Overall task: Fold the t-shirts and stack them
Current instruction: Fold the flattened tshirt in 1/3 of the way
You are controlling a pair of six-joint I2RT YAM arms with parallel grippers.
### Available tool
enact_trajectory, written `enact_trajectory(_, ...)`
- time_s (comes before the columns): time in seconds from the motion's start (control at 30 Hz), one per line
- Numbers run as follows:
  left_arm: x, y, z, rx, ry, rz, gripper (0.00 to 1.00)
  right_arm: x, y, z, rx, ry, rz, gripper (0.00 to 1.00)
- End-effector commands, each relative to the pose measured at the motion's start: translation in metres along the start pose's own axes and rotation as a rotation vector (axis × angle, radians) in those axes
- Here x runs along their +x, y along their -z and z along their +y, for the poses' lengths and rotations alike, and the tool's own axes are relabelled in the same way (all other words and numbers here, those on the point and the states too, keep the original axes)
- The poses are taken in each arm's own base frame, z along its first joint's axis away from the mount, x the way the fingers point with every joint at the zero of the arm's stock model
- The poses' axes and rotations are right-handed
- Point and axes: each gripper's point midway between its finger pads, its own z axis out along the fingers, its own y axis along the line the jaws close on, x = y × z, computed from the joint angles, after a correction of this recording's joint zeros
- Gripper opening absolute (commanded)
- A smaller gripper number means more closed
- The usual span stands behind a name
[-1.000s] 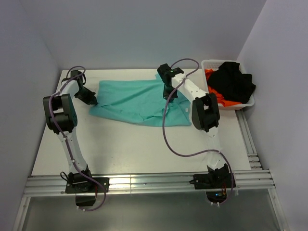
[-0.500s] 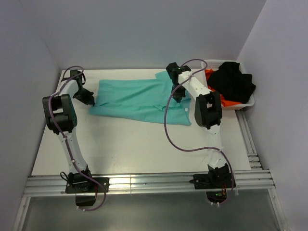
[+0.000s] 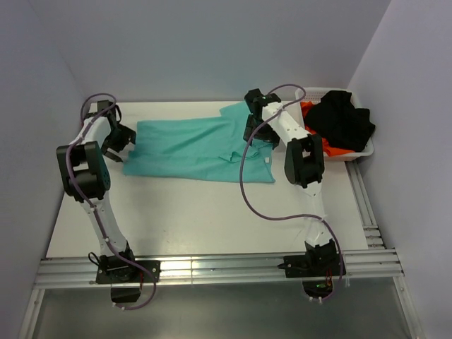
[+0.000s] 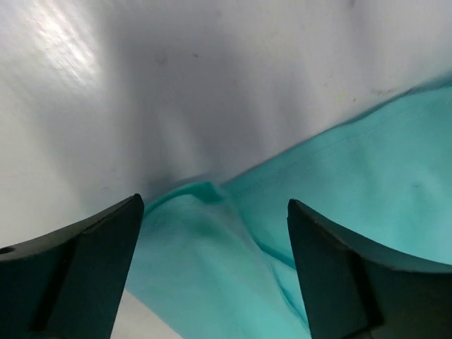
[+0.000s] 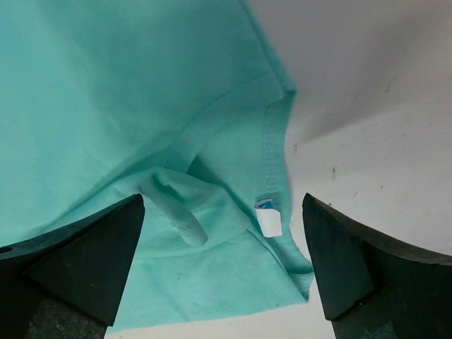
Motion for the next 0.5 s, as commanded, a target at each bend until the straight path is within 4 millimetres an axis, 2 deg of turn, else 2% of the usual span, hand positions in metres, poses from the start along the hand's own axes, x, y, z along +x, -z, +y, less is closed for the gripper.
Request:
enact_trajectory(0.0, -0.038, 0.046, 0.002, 0.014, 0.02, -0.149, 0.94, -0.035, 0.026, -0.013, -0.009, -0.075, -0.088, 1.0)
enact_trajectory(0.07, -0.048, 0.067, 0.0, 0.033, 0.023, -0.197, 0.94, -0.037, 0.035, -0.016, -0.027, -0.089, -0.096, 1.0)
enact_trajectory(0.1, -0.049, 0.073, 0.0, 0.043, 0.021, -0.207, 0.94, -0.039, 0.049, -0.017, -0.052, -0.106, -0.115, 1.0)
enact_trajectory(0.13, -0.053, 0.086, 0.001, 0.058, 0.026, -0.226, 0.94, -0.027, 0.046, -0.019, -0.051, -0.103, -0.089, 1.0)
enact_trajectory(0.17, -0.05, 0.088, 0.004, 0.058, 0.02, -0.226, 0.93, -0.029, 0.063, -0.016, -0.106, -0.118, -0.111, 1.0)
enact_trajectory(0.2, -0.05, 0.101, 0.005, 0.077, 0.018, -0.238, 0.91, -0.017, 0.059, -0.016, -0.108, -0.12, -0.081, 1.0)
enact_trajectory(0.23, -0.049, 0.105, 0.007, 0.084, 0.02, -0.242, 0.9, -0.011, 0.062, -0.015, -0.121, -0.12, -0.075, 1.0)
enact_trajectory(0.27, -0.039, 0.101, 0.016, 0.073, 0.014, -0.221, 0.89, -0.007, 0.068, -0.009, -0.141, -0.113, -0.081, 0.94)
enact_trajectory(0.3, -0.036, 0.112, 0.017, 0.102, 0.012, -0.23, 0.86, 0.003, 0.074, -0.006, -0.164, -0.103, -0.066, 0.85)
enact_trajectory(0.33, -0.032, 0.112, 0.017, 0.124, 0.011, -0.231, 0.84, 0.007, 0.078, -0.002, -0.176, -0.099, -0.066, 0.7)
enact_trajectory(0.37, -0.018, 0.103, 0.028, 0.11, 0.003, -0.201, 0.82, 0.011, 0.08, 0.002, -0.189, -0.091, -0.066, 0.37)
enact_trajectory(0.4, -0.011, 0.102, 0.029, 0.128, -0.006, -0.186, 0.76, 0.02, 0.086, 0.011, -0.206, -0.075, -0.063, 0.2)
enact_trajectory(0.43, -0.007, 0.107, 0.023, 0.168, -0.016, -0.194, 0.72, 0.027, 0.085, 0.014, -0.203, -0.068, -0.051, 0.06)
enact_trajectory(0.47, 0.009, 0.096, 0.032, 0.149, -0.033, -0.161, 0.64, 0.033, 0.085, 0.018, -0.203, -0.063, -0.042, 0.0)
